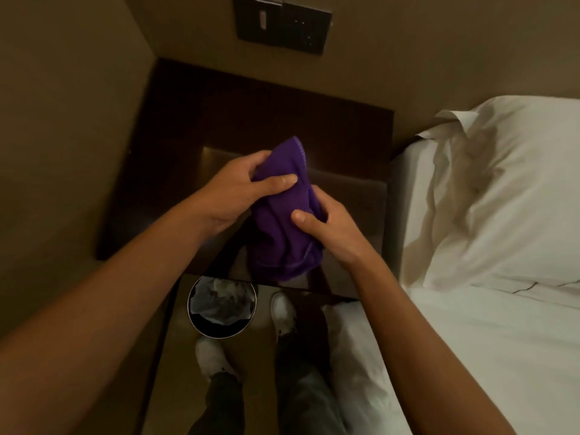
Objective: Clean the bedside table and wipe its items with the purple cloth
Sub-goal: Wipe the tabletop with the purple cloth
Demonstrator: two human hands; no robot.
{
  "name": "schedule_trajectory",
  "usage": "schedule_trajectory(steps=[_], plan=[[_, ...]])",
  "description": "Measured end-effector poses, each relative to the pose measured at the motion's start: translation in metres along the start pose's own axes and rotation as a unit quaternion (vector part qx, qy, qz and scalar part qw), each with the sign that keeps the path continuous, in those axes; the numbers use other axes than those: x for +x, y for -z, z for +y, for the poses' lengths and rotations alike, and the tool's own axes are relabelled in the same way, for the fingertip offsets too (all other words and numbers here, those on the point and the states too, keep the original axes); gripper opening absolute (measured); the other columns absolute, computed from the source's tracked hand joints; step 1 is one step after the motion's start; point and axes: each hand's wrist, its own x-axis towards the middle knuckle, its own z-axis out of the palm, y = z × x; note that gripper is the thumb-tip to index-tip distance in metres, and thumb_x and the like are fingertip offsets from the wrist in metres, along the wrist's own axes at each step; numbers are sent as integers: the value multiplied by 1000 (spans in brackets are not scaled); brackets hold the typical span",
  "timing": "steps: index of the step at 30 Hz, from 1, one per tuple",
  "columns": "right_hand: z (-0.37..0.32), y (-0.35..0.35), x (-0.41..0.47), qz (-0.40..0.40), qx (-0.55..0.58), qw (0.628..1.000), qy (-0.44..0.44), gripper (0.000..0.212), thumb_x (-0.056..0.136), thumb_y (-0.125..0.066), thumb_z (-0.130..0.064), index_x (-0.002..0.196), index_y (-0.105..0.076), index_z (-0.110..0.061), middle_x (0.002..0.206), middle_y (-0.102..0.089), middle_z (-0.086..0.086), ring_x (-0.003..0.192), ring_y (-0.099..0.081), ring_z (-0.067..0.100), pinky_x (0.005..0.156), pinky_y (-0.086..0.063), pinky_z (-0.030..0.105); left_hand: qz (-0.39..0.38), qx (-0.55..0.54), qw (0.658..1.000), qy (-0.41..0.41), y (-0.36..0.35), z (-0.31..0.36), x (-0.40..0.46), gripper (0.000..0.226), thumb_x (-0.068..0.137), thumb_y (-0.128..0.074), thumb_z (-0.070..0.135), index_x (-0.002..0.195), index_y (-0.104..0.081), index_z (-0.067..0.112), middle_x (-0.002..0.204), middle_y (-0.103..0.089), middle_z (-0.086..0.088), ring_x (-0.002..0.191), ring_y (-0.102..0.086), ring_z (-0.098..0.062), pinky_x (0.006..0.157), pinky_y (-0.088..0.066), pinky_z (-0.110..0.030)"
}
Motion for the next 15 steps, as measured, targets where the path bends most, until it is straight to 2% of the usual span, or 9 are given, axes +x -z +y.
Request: schedule_trajectory(steps=[3, 6, 8, 10, 12, 15], plan=[[3, 25, -6, 3, 21, 1000, -9, 32, 86, -76, -33, 116, -70, -23, 111, -77, -2, 103, -73, 12, 83, -57, 22, 31, -35, 999, 12, -30, -1, 18, 68, 67, -89, 37, 128, -62, 23, 124, -71, -2, 114, -69, -17, 86, -56, -25], [10, 49, -12, 56, 51, 997, 4, 32, 87, -77, -31, 116, -71, -19, 113, -77, 6, 104, -73, 20, 85, -58, 27, 82, -57, 995, 15, -59, -6, 33, 75, 64, -91, 39, 132, -60, 26, 130, -67, -1, 117, -67, -15, 90, -57, -29], [18, 62, -15, 105, 72, 992, 25, 29, 89, -77, -29, 116, -72, -21, 114, -76, 7, 104, -73, 21, 85, -58, 28, 108, -106, 988, 33, -75, -12, 41, 75, 71, -89, 35, 138, -56, 25, 128, -67, 0, 113, -69, -14, 88, -59, -30], [27, 74, -18, 160, 102, 981, 39, 27, 89, -77, -29, 116, -73, -23, 114, -77, 6, 104, -73, 19, 84, -57, 26, 101, -158, 978, 86, -89, -22, 45, 68, 81, -80, 39, 141, -53, 21, 128, -68, -3, 109, -70, -16, 87, -60, -33], [36, 85, -20, 209, 150, 966, 26, 30, 88, -79, -33, 116, -74, -24, 117, -76, 7, 107, -73, 19, 85, -57, 26, 61, -142, 976, 153, -103, -35, 45, 51, 89, -71, 45, 132, -62, 20, 126, -70, -8, 106, -71, -20, 86, -59, -37], [55, 101, -21, 232, 200, 952, -14, 33, 89, -79, -29, 121, -73, -26, 124, -74, 10, 115, -71, 27, 92, -59, 35, 33, -114, 971, 209, -124, -61, 47, 27, 94, -68, 30, 117, -71, 17, 116, -75, -8, 103, -71, -21, 85, -58, -35]])
